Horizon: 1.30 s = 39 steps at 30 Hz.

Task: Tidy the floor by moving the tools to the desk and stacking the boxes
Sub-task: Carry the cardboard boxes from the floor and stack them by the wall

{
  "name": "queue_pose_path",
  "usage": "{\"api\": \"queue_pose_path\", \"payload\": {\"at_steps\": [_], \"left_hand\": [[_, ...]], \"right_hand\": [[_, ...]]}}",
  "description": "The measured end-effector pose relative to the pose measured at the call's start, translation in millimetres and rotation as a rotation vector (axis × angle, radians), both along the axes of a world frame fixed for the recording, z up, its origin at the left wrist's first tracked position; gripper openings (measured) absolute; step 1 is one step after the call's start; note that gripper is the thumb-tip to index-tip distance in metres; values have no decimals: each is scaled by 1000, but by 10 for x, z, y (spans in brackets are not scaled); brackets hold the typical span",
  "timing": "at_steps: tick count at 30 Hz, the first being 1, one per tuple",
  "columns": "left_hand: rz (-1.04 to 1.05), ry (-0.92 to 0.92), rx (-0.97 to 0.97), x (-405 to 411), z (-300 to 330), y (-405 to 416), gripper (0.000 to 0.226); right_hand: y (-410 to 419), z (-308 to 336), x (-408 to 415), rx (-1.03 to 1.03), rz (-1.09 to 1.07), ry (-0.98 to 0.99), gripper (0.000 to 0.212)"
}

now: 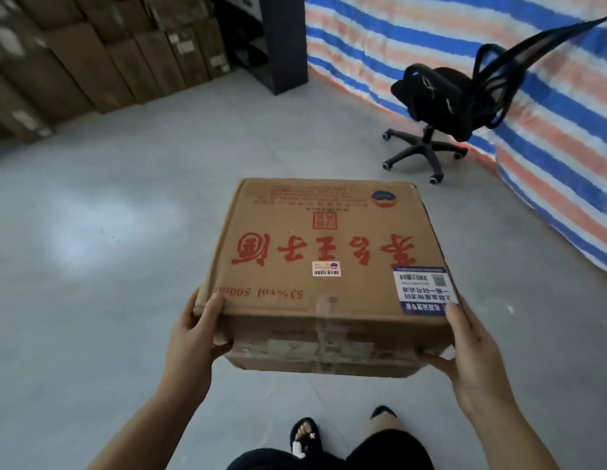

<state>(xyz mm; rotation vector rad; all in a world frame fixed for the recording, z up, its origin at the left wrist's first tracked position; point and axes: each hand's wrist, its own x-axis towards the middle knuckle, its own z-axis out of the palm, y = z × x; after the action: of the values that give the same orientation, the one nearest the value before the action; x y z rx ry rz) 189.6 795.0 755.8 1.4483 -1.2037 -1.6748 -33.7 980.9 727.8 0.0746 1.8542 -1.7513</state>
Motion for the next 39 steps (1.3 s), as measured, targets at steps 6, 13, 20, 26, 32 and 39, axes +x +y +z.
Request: {"api": "queue_pose_path", "payload": {"at_steps": [6,13,20,26,32,39], "left_hand": [[164,17,14,-62,-6,-713,30],[341,40,-20,-603,-23,-1724,24],[521,74,-45,-1223,55,-2637,16],[602,71,-45,-1576,54,-3437,24],[612,68,-48,-1796,-76,-4560,23],[587,84,-22,-2016,-110,-6417,30]], "right_hand": [[-1094,33,-367,-4,144,35,20],[-2522,43,-1102,1,308,51,22],[-3964,260,-1879,-9,496,73,23],[-4962,296,-2235,-4,597,116,24],[-6131,176,-2439,8,614,113,26],[-7908,225,-2686,21,541,129,20]]}}
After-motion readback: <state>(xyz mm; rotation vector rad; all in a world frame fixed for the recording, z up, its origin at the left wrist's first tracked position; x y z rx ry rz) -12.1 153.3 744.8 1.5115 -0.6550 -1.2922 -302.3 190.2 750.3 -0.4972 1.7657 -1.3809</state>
